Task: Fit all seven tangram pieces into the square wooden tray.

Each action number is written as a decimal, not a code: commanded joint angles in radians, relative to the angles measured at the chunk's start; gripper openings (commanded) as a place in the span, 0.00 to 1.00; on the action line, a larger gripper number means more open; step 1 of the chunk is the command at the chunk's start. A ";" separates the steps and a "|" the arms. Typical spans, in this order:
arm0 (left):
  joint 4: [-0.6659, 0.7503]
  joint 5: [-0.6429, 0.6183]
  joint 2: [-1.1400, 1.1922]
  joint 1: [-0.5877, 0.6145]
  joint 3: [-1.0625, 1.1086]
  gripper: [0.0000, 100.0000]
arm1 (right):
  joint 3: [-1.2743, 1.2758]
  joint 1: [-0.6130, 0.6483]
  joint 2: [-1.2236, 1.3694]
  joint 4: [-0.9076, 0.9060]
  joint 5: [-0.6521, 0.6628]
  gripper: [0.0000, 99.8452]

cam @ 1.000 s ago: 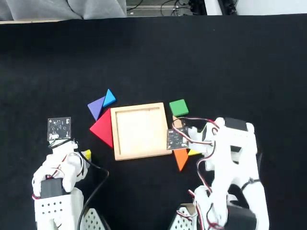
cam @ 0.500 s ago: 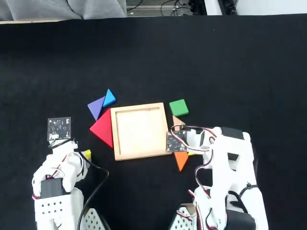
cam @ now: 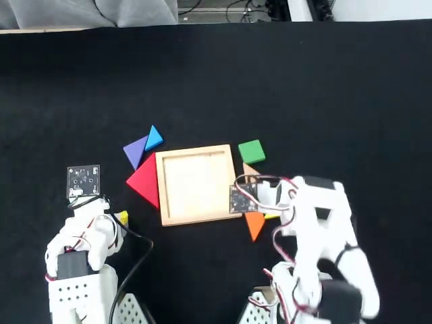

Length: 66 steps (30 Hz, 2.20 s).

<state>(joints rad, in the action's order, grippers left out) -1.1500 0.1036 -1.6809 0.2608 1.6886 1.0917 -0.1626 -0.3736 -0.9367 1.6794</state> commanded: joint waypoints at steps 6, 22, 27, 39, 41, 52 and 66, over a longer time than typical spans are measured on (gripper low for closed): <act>-0.003 0.003 -0.003 0.008 0.010 0.23 | -0.191 -0.055 0.180 0.006 -0.015 0.37; -0.003 0.003 -0.003 0.008 0.010 0.23 | -0.206 -0.003 0.194 0.006 0.035 0.34; -0.003 0.003 -0.003 0.008 0.010 0.23 | -0.205 -0.015 0.193 0.006 0.034 0.14; -0.003 0.003 -0.003 0.008 0.010 0.23 | -0.384 -0.025 0.116 -0.250 -0.026 0.13; -0.003 0.003 -0.003 0.008 0.010 0.23 | -0.489 0.035 0.065 -0.359 -0.075 0.13; -0.003 0.003 -0.003 0.008 0.010 0.23 | -0.638 0.672 0.171 -0.279 -0.566 0.13; -0.003 0.003 -0.003 0.008 0.010 0.23 | -0.822 0.753 0.381 -0.342 -0.690 0.13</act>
<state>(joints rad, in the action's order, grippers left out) -1.1500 0.1036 -1.6809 0.2608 1.6886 0.3567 0.6306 0.0821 -1.2144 1.0012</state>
